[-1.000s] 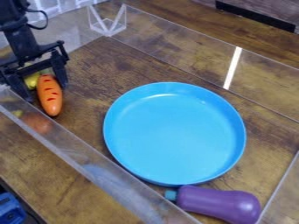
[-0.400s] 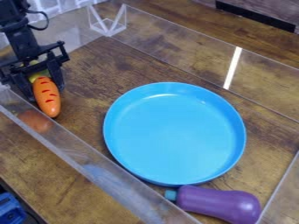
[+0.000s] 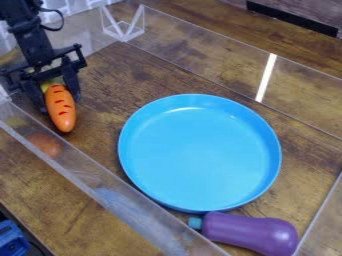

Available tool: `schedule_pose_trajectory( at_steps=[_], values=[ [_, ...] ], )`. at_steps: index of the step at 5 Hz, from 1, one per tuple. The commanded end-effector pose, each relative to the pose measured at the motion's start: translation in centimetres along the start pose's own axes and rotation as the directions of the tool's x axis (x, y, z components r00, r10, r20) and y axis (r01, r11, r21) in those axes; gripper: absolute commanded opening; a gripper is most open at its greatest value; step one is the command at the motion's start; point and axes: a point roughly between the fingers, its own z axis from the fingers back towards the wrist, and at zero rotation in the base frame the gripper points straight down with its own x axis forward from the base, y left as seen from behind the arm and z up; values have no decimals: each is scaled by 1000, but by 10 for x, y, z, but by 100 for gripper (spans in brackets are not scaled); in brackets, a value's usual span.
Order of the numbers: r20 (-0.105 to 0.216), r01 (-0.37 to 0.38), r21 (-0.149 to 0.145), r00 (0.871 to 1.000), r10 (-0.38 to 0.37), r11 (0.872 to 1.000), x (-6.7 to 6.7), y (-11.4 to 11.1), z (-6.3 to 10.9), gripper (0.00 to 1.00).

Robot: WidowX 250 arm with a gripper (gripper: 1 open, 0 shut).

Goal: Put the carrot on the blue tray

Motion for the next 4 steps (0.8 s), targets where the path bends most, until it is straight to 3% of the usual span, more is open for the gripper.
schedule_pose_trajectory(
  at_steps=[1, 4],
  values=[
    [96, 95, -34, 991, -91, 995, -3, -29, 37, 0],
    [73, 158, -46, 985, -155, 986, -23, -50, 52, 0]
  ],
)
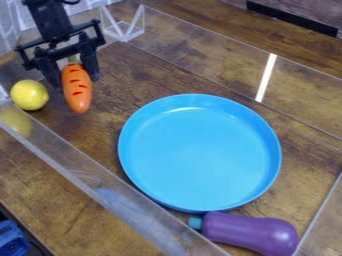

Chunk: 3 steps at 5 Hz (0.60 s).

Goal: Put the carrot on the blue tray

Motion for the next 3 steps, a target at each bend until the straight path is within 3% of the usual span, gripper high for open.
schedule_pose_trajectory(
  at_steps=[1, 3],
  values=[
    [84, 63, -25, 995, -61, 998, -3, -23, 30, 0],
    [69, 77, -37, 995, -75, 996, -12, -31, 30, 0]
  ],
)
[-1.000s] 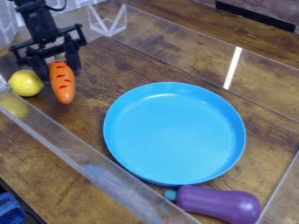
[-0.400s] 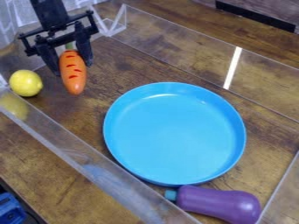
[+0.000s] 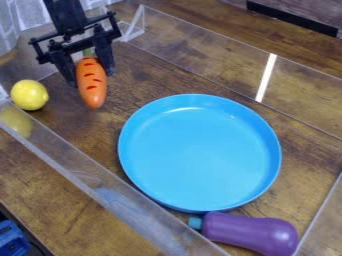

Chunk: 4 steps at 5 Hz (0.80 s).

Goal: Put the carrot on the blue tray

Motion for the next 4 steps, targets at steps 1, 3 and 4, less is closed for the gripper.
schedule_pose_trajectory(
  at_steps=[1, 3, 4],
  values=[
    [73, 61, -24, 996, -59, 998, -7, -20, 21, 0],
    [54, 134, -21, 990, -133, 991, -22, -33, 16, 0],
    [47, 163, -27, 986, -162, 986, -31, -38, 14, 0]
  ],
)
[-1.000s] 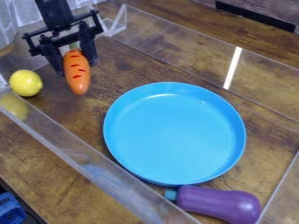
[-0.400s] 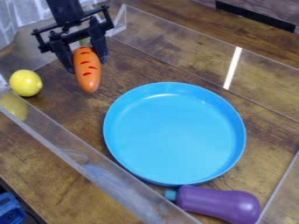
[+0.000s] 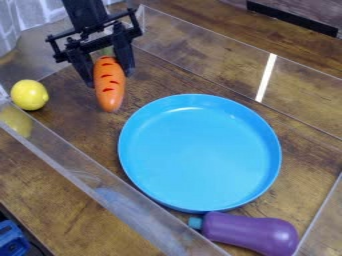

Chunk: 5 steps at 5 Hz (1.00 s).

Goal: Put the carrot on the blue tray

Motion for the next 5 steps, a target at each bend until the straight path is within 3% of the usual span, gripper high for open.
schedule_pose_trajectory(
  at_steps=[1, 2, 5],
  values=[
    [52, 67, -20, 996, -66, 998, -11, -17, 14, 0],
    [45, 93, -26, 995, -92, 995, -19, -24, 12, 0],
    [32, 227, 8, 973, -228, 974, -43, -55, -24, 0]
  ],
)
